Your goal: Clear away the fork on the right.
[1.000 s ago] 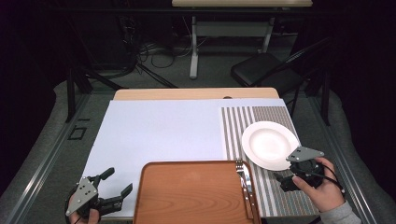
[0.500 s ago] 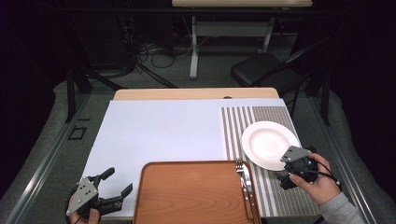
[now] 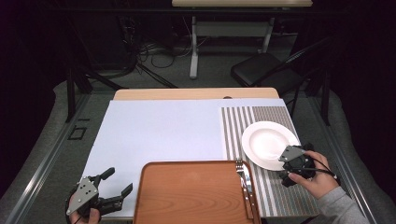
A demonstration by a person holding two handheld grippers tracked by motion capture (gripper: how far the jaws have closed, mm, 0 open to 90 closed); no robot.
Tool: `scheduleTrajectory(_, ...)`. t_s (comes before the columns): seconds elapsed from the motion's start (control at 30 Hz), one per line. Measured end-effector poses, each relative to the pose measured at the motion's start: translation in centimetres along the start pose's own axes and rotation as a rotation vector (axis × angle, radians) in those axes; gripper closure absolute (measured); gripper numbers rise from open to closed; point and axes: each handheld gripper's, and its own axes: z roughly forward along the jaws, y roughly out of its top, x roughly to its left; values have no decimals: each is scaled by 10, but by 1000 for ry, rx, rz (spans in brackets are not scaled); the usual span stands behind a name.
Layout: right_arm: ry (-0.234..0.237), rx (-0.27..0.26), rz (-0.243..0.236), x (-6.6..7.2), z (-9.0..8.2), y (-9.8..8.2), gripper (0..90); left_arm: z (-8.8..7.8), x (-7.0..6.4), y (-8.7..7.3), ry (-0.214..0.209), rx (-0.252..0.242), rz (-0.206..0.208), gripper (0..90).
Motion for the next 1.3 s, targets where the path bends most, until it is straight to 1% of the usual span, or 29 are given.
scheduleTrajectory(0.1,-1,6,-36,-1,5,2,0,0,0,0,4,-5,-2,157)
scheduleTrajectory(0.13,-7,16,-40,0,6,3,0,0,0,0,5,-5,-2,157)
scheduleTrajectory(0.17,-9,23,-61,0,8,4,0,0,0,0,2,0,-2,157)
scheduleTrajectory(0.23,-11,29,-73,1,11,4,0,0,0,0,4,-5,-3,157)
scheduleTrajectory(0.27,-8,47,-74,1,12,5,0,0,0,0,4,-5,-3,157)
scheduleTrajectory(0.4,4,40,-87,3,16,5,0,0,0,0,2,-1,-1,157)
scheduleTrajectory(0.47,5,47,-98,5,18,5,0,0,0,0,4,-3,-1,157)
scheduleTrajectory(0.5,3,34,-113,5,19,5,0,0,0,0,4,-3,-1,157)
scheduleTrajectory(0.53,4,33,-120,6,20,5,0,0,0,0,4,-4,0,157)
scheduleTrajectory(0.67,5,36,-126,7,23,5,0,0,0,0,1,0,0,157)
scheduleTrajectory(0.7,7,50,-123,7,23,5,0,0,0,0,0,0,0,157)
scheduleTrajectory(0.77,12,35,-125,7,26,5,0,0,0,0,2,-3,-1,157)
scheduleTrajectory(0.9,12,39,-126,7,31,5,0,0,0,0,3,-3,-1,157)
scheduleTrajectory(0.93,7,48,-126,7,32,5,0,0,0,0,2,-2,-1,157)
scheduleTrajectory(1.0,6,50,-123,7,34,5,0,0,0,0,2,-3,-1,157)
scheduleTrajectory(1.03,4,70,-133,6,34,6,0,0,0,0,1,-3,-1,157)
scheduleTrajectory(1.07,2,72,-133,6,34,6,0,0,0,0,1,-2,-1,157)
scheduleTrajectory(1.1,1,38,-124,6,37,5,0,0,0,0,1,-2,-1,157)
scheduleTrajectory(1.17,1,32,-126,6,39,5,0,0,0,0,1,-3,-2,157)
scheduleTrajectory(1.23,-3,46,-129,6,40,5,0,0,0,0,-2,1,-2,157)
scheduleTrajectory(1.27,-5,37,-126,6,41,4,0,0,0,0,-1,1,-2,157)
scheduleTrajectory(1.3,-5,45,-127,6,41,5,0,0,0,0,-1,1,-2,157)
